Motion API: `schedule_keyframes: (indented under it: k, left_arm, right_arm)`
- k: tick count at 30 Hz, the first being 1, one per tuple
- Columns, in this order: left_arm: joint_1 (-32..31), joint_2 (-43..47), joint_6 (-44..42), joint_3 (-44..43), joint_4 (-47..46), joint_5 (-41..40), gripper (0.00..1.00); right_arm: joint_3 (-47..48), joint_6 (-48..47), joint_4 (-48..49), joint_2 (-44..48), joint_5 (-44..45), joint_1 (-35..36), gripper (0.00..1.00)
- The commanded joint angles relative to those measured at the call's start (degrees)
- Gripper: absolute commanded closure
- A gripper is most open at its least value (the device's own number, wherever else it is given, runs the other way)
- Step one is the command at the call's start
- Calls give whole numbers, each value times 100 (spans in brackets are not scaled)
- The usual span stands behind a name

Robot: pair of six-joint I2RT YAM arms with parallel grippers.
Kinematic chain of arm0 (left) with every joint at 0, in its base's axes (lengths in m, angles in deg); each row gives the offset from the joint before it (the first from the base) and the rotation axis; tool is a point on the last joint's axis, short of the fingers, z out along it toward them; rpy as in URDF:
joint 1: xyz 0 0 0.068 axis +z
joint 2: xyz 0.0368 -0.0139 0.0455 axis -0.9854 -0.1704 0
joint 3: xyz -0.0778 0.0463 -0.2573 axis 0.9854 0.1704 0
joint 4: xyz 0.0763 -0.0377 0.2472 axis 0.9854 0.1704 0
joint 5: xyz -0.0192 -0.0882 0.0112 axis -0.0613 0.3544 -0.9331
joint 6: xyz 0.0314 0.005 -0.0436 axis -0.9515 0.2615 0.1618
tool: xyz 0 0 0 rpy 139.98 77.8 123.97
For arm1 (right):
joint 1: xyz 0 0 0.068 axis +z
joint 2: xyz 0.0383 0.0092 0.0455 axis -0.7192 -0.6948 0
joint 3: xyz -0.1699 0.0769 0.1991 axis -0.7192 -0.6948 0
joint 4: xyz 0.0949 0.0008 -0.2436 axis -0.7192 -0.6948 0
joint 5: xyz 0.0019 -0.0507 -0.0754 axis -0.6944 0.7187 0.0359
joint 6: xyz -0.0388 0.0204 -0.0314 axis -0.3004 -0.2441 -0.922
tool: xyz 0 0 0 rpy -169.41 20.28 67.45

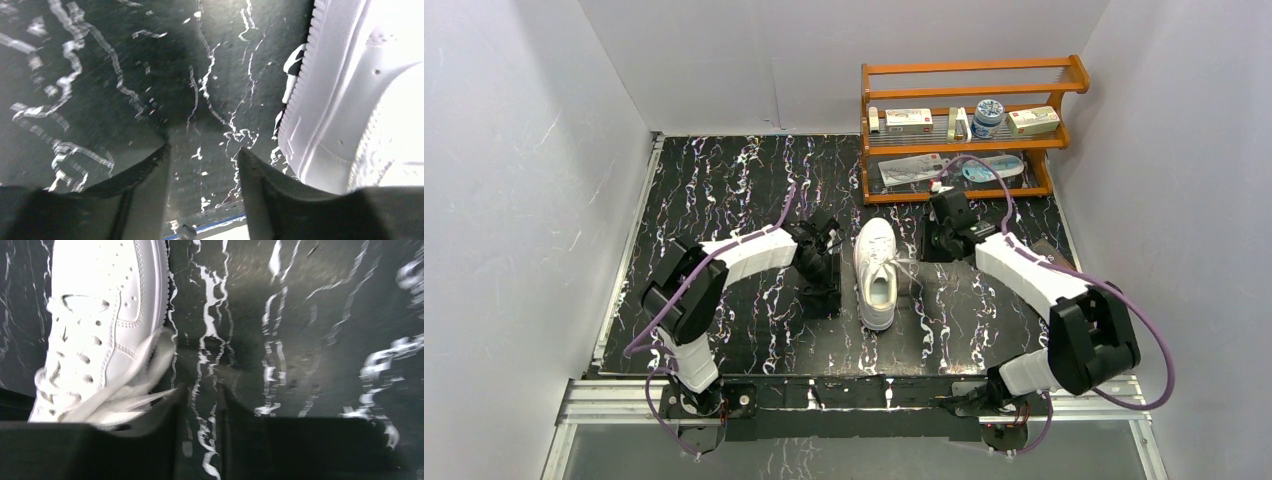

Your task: Tie the shoes

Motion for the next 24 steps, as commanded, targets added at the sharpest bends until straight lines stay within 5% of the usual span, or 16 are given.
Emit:
schedule_keyframes:
  k: [1,4,5,14,19,24]
  left_arm:
    - [24,894,-176,-561,1161,-970,45]
    - [61,1282,-178,-947,1758,-1544,31]
    - [72,1444,-126,-1017,1923,-1737,29]
    - [119,3581,-712,-2528,1280,-2798,16]
    - [118,4202,-1796,-3164,69,-3082,13]
    - [124,4313,-2377,-3613,-171,-3328,13]
  right_arm:
    - [887,-609,-1150,705,-23,-115,45]
    - [1481,-649,-1943,1010,-39,-118,5]
    - [1645,-629,-2204,1129,37,-115,2]
    - [3483,-850,-3606,2318,718,-117,1]
    - [4639,-581,-3932,2459,802,-122,1]
    - [5379,-599,-3924,2362,651,-116,1]
